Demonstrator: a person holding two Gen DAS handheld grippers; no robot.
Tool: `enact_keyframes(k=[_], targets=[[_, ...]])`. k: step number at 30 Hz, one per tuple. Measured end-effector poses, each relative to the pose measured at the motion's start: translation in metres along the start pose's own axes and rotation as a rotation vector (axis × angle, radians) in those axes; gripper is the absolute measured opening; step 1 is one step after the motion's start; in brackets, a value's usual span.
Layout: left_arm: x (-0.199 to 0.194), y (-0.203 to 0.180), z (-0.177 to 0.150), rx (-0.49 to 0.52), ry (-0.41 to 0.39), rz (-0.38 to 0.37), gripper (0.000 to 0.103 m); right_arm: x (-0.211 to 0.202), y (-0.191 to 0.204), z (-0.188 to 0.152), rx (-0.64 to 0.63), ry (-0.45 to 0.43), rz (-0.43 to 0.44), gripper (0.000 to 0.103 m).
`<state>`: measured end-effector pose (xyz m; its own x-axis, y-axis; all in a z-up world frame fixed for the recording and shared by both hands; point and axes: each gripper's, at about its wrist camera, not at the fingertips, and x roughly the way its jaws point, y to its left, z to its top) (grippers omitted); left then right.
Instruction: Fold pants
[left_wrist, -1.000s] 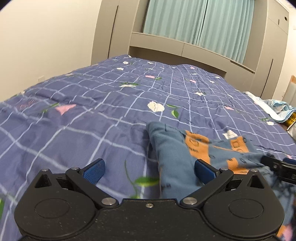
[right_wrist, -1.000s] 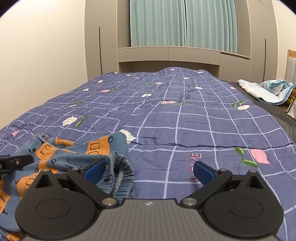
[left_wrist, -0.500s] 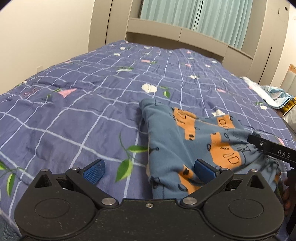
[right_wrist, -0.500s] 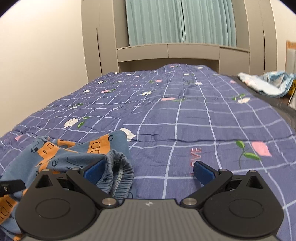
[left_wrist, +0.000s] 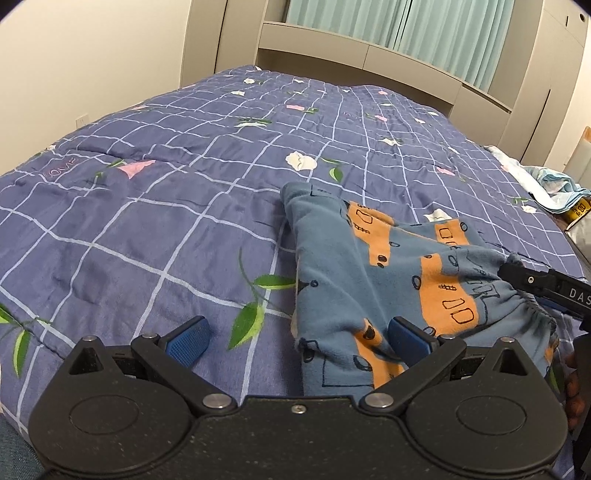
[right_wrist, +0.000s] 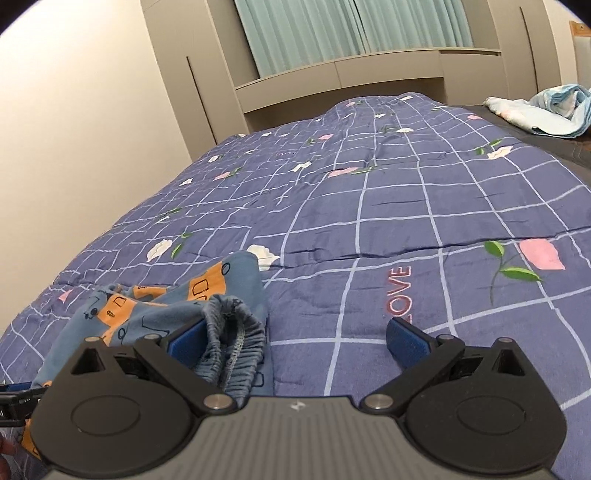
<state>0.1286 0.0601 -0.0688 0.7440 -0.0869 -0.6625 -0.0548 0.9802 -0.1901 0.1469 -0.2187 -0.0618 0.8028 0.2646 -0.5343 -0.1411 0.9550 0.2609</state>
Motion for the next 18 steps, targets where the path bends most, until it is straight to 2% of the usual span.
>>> enact_keyframes(k=[4,7,13,18], targets=[[-0.001,0.001,-0.001,0.0,-0.004,-0.005,0.103,-0.002,0.009,0.001,-0.057,-0.009,0.064,0.102],[-0.002,0.001,0.0,0.0,-0.003,-0.009,0.103,0.0,0.014,0.002,-0.079,0.005,0.102,0.096],[-0.007,0.003,0.003,-0.013,0.008,-0.036,0.102,0.002,0.007,0.006,-0.026,0.03,0.194,0.081],[-0.011,0.005,0.006,-0.033,0.015,-0.083,0.098,0.001,0.0,0.005,0.026,0.046,0.239,0.08]])
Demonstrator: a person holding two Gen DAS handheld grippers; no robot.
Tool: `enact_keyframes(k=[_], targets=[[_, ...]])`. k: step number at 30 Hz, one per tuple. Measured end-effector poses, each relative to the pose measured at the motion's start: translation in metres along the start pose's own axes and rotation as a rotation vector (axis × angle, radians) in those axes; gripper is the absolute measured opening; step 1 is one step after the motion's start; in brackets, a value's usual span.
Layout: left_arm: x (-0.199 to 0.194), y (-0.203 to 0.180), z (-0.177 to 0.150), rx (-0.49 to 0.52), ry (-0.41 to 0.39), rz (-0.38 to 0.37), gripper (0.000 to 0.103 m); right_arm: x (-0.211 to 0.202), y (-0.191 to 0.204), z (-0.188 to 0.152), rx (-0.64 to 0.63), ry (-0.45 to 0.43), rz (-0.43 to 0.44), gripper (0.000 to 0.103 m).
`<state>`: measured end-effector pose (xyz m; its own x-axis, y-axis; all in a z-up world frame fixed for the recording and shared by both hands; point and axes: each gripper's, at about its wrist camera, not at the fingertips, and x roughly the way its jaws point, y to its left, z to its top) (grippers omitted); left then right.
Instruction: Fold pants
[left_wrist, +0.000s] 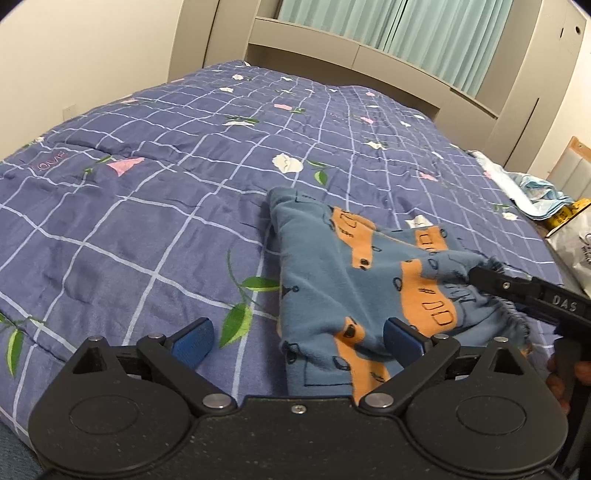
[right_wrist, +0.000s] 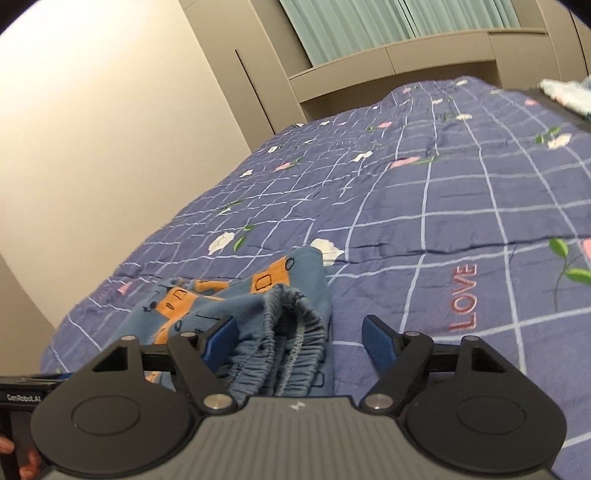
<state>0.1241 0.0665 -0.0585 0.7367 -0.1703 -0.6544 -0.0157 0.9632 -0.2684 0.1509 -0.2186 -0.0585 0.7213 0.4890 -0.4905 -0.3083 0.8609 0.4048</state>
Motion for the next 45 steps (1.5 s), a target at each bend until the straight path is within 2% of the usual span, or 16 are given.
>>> enact_keyframes(k=[7,9,10,11,13,15,17,18,21,23,30,36,40,43,45], targets=[[-0.002,-0.004,-0.001,0.002,0.008,-0.019,0.097,0.001,0.003,-0.002,-0.003,-0.001,-0.003,0.08],[-0.003,-0.004,0.0,0.0,0.007,-0.028,0.091,0.001,0.005,-0.002,-0.005,-0.001,-0.003,0.079],[-0.003,-0.004,-0.001,-0.002,0.008,-0.035,0.089,0.001,0.005,-0.002,-0.005,0.0,0.0,0.073],[-0.004,-0.003,0.0,-0.006,0.007,-0.044,0.084,0.002,0.006,-0.002,-0.001,0.0,0.013,0.063],[-0.006,-0.003,0.0,-0.015,0.006,-0.06,0.074,0.002,0.007,-0.002,0.009,0.001,0.028,0.058],[-0.006,-0.002,0.0,-0.022,0.007,-0.075,0.049,0.002,0.009,-0.002,0.004,-0.001,0.024,0.054],[-0.006,-0.002,0.0,-0.026,0.01,-0.082,0.042,0.0,0.009,-0.003,0.01,-0.008,0.025,0.047],[-0.006,-0.002,0.001,-0.023,0.005,-0.078,0.034,-0.001,0.01,-0.003,0.012,-0.01,0.028,0.044],[-0.009,-0.004,0.003,-0.021,-0.009,-0.082,0.024,-0.004,0.013,-0.004,0.009,-0.023,0.023,0.033],[-0.012,-0.01,0.006,0.008,-0.024,-0.074,0.022,-0.009,0.016,-0.003,0.009,-0.048,0.014,0.024],[-0.01,-0.026,0.031,0.09,-0.114,-0.095,0.02,-0.031,0.027,-0.003,-0.013,-0.137,-0.039,0.02],[0.014,-0.045,0.043,0.134,-0.123,-0.158,0.02,-0.045,0.02,0.002,-0.003,-0.192,-0.14,0.02],[0.029,-0.048,0.039,0.134,-0.089,-0.141,0.02,-0.041,0.014,0.002,-0.002,-0.165,-0.173,0.021],[0.031,-0.045,0.037,0.107,-0.078,-0.139,0.023,-0.035,0.018,0.001,-0.028,-0.151,-0.195,0.025],[0.029,-0.041,0.035,0.1,-0.074,-0.134,0.03,-0.034,0.018,-0.001,-0.026,-0.149,-0.203,0.031]])
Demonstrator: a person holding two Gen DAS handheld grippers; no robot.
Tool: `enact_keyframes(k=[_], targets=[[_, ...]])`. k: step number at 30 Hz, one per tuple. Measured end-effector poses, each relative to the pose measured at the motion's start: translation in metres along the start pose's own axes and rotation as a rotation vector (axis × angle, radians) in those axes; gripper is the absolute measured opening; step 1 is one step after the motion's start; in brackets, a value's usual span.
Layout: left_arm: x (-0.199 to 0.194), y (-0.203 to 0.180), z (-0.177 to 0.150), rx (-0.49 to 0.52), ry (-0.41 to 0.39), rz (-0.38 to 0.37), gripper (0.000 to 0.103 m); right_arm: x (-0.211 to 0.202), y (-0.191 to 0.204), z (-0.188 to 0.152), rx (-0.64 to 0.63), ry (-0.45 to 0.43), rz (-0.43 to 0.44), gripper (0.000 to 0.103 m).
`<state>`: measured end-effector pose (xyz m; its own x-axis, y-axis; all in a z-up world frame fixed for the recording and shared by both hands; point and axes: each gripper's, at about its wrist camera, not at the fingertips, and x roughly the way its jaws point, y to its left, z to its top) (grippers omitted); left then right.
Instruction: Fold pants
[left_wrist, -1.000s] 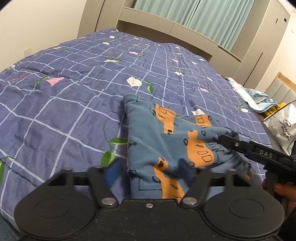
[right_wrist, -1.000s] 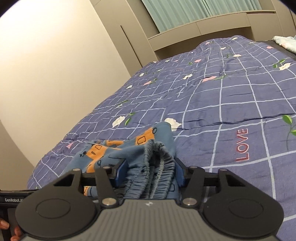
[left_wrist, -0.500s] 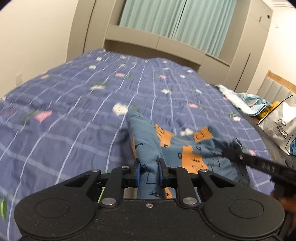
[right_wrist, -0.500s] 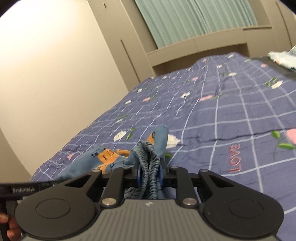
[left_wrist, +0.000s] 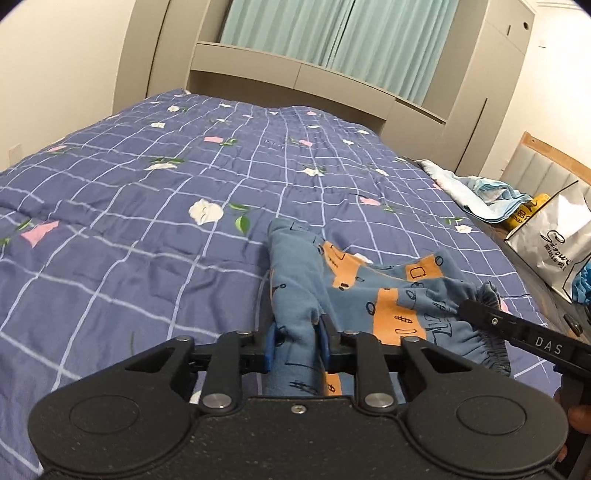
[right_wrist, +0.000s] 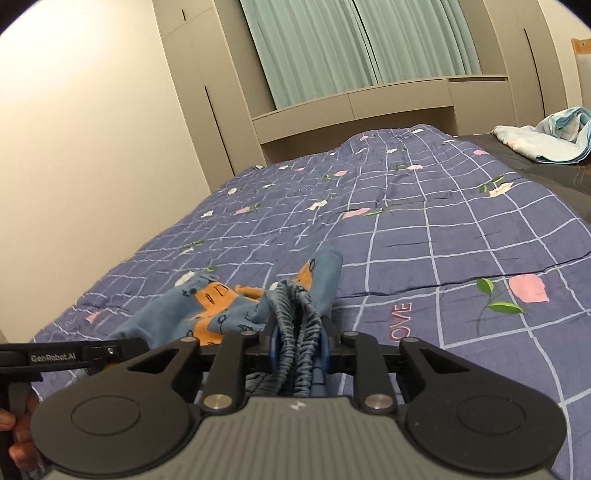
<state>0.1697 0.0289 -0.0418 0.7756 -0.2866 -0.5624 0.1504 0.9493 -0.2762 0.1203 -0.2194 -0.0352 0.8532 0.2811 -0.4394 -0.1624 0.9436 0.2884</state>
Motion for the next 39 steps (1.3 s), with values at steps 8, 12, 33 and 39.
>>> enact_keyframes(k=[8,12,33,39], targets=[[-0.018,-0.005,-0.006,0.01,-0.013,0.004,0.068,-0.012,0.0,-0.003,-0.03,-0.012,-0.05,0.064],[-0.035,-0.009,-0.012,0.038,-0.04,0.039,0.093,-0.028,0.006,-0.006,-0.069,-0.033,-0.075,0.083],[-0.118,-0.028,-0.074,0.243,-0.057,0.096,0.102,-0.119,0.039,-0.052,-0.168,0.046,-0.113,0.103],[-0.121,-0.029,-0.08,0.253,-0.047,0.096,0.102,-0.127,0.04,-0.059,-0.171,0.063,-0.121,0.103]])
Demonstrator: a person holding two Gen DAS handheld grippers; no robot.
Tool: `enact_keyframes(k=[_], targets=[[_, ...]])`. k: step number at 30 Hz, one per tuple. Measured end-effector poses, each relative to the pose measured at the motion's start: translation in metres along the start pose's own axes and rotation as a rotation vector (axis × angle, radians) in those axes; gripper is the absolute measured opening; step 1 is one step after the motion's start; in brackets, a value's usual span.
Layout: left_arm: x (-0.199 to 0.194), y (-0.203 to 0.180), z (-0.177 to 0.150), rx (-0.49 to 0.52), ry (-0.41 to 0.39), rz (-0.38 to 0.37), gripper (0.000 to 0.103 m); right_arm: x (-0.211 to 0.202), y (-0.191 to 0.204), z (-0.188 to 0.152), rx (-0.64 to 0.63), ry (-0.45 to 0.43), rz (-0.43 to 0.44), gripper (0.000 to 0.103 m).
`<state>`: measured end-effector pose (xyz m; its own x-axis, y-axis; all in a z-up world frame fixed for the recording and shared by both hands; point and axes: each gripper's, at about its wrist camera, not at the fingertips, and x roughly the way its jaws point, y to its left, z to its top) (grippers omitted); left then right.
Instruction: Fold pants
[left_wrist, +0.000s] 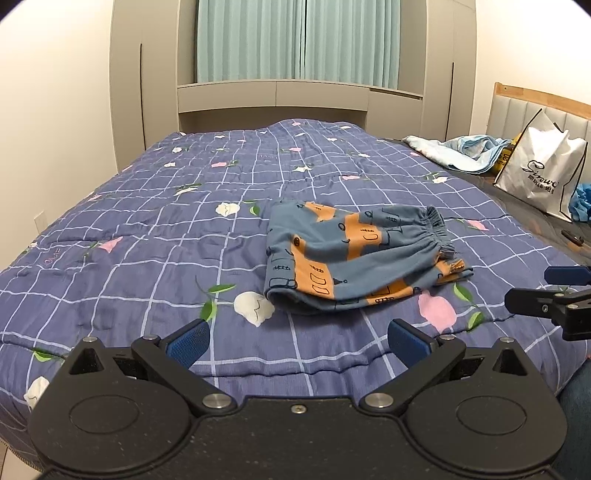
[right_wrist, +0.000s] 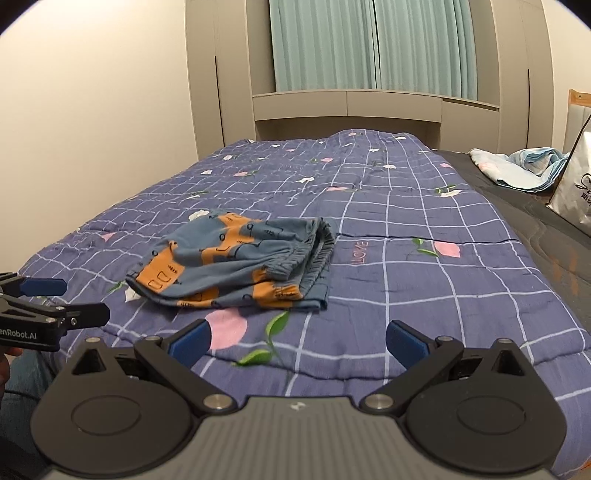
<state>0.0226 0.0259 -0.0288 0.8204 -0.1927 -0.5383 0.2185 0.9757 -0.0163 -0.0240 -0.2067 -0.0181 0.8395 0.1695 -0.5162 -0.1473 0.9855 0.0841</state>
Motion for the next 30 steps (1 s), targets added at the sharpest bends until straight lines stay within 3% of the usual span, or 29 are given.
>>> enact_keyframes(k=[30], targets=[[0.0016,0.0009,-0.0004,-0.003,0.014,0.012,0.102,0.0028,0.0014,-0.0008,0.0,0.015,0.021,0.103]])
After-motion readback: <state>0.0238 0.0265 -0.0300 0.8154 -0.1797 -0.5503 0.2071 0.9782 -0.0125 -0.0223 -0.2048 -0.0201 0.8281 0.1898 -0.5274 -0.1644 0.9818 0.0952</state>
